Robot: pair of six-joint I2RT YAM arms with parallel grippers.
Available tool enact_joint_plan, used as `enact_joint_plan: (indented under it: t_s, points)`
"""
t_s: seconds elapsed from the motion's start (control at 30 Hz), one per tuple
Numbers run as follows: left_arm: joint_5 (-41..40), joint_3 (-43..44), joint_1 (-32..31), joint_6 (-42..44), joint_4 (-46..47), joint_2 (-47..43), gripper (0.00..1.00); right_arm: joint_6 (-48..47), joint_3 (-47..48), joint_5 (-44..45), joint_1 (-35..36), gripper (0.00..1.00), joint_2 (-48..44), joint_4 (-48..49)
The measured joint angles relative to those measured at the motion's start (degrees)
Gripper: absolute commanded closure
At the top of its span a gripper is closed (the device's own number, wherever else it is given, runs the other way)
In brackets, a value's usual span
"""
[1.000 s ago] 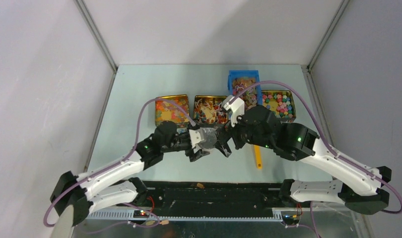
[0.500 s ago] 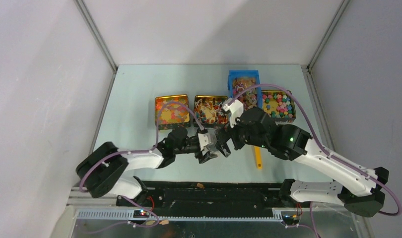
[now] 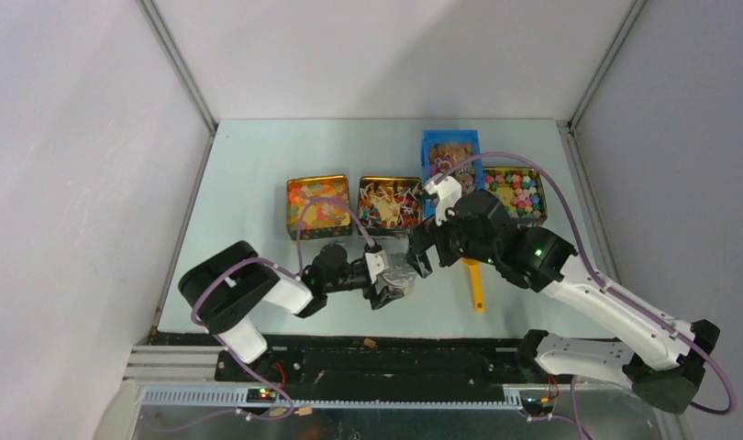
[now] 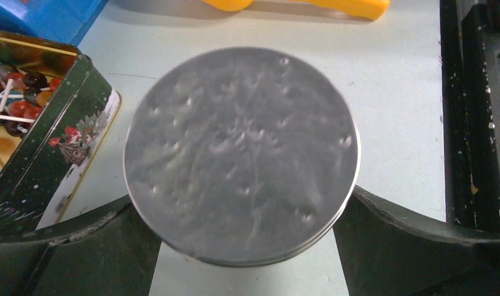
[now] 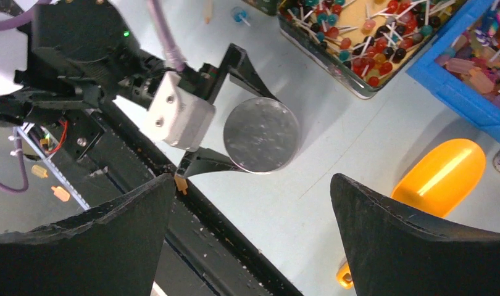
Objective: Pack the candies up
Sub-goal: Place the packing bottle at the center of the board.
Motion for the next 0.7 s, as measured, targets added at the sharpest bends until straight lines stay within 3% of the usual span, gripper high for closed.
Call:
enact_joint_plan:
  t_s: [0.3,0.53,0.7]
  points:
    - [-1.7,-2.64,0.0,-1.53,2.58,-4.66,0.0,-0.24,-4.02,-2.78,-7.23,0.0,-2.36,3.8]
    - [-1.9,-2.64,1.75,-1.25,-7.48,-25.14,0.0,-0.26,-10.88,-5.42,-18.73,0.0,-7.61,7.56]
    - [-1.55,-2.56,9.27,-4.07,-14.47,-36.92,0.0,-0.2,-17.66,-5.99,-31.17,0.0,-13.25,11.37]
